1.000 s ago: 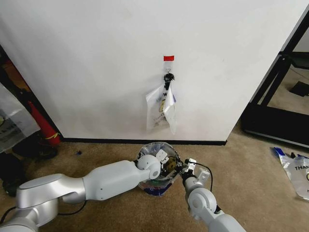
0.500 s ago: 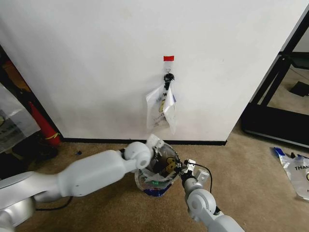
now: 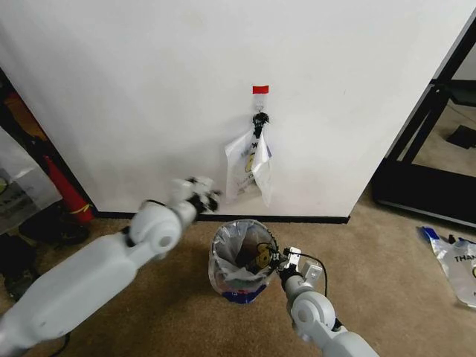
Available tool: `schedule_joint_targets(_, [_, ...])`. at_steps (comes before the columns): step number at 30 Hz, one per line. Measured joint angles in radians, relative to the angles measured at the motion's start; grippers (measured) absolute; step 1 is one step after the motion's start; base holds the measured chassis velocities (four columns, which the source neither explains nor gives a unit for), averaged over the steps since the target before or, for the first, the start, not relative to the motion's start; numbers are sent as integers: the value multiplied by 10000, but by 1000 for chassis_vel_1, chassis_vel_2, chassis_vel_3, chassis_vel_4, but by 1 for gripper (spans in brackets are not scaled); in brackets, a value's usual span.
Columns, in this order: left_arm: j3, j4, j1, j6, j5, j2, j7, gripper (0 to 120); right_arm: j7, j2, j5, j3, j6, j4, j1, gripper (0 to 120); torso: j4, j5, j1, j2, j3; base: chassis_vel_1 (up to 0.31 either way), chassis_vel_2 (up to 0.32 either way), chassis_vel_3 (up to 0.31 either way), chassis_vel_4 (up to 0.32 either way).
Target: Pick up the garbage bag from the wall and place it over the trash bin.
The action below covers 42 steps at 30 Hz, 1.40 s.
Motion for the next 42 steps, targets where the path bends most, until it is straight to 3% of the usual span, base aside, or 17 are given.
schedule_joint_targets(1, [-532, -198, 560, -246, 180, 62, 110, 0, -1, -28, 19, 27, 3, 63, -26, 27, 2, 1, 0, -1, 1, 0, 0, 0, 0])
schedule_joint_targets(3, [-649, -240, 684, -305, 231, 74, 123, 1, -2, -39, 28, 36, 2, 88, -34, 29, 2, 0, 0, -1, 2, 0, 0, 0, 0])
schedule_joint_targets(4, [-1185, -473, 1258, -605, 507, 78, 151, 10, -15, -66, 51, 116, -6, 239, -86, 38, 4, 1, 1, -2, 1, 0, 0, 0, 0])
schedule_joint_targets(8, [-1554, -613, 1719, -1015, 907, -124, 204, 26, -68, -70, -7, 645, 22, 881, -554, 54, -15, -13, 1, -2, -2, 0, 0, 0, 0])
schedule_joint_targets(12, [-1913, -776, 2071, -1141, 1092, -199, 204, 38, -113, -124, -51, 834, 73, 1145, -641, 65, -13, -6, 0, 0, -5, 0, 0, 0, 0])
schedule_joint_targets(15, [-2356, -1050, 2537, -1396, 1404, -223, 209, 51, -255, -262, -99, 1016, 117, 1545, -731, 79, -7, -7, 0, 2, -5, 0, 0, 0, 0])
schedule_joint_targets(17, [-2441, -1098, 2612, -1454, 1430, -232, 209, 52, -277, -287, -130, 1042, 136, 1620, -755, 81, -7, -8, -1, 2, -6, 0, 0, 0, 0])
schedule_joint_targets(21, [-3501, -1458, 3791, -2263, 1554, -457, 249, 71, -991, -478, -940, 1277, 608, 2224, -1174, 98, -12, -8, -1, 4, -6, 0, 0, 0, 0])
schedule_joint_targets(24, [-4130, -1560, 4714, -2788, 1680, -583, 411, 81, -1432, -516, -1798, 1451, 1237, 2479, -1512, 100, -9, -8, -2, 5, -7, 0, 0, 0, 0])
schedule_joint_targets(30, [-5390, -1323, 7012, -5083, 3067, -1217, 1655, 99, -2397, -381, -4330, 2728, 2849, 3026, -2665, 100, -6, -5, -3, 7, -8, 0, 0, 0, 0])
schedule_joint_targets(33, [-5388, -1126, 7355, -5673, 3677, -1597, 1930, 100, -2639, -188, -5024, 3495, 3355, 3330, -3279, 100, -3, -6, -3, 7, -8, 0, 0, 0, 0])
schedule_joint_targets(35, [-5173, -815, 7559, -6291, 4428, -2057, 2107, 100, -2889, 168, -6026, 4419, 4020, 3676, -4214, 100, -23, -11, -3, 7, -8, 0, 0, 0, 0])
schedule_joint_targets(42, [-5443, -738, 8786, -7420, 5750, -3131, 2228, 100, -3196, 1130, -7695, 5071, 5458, 4257, -5701, 100, -7, -8, -4, 7, -9, 0, 0, 0, 0])
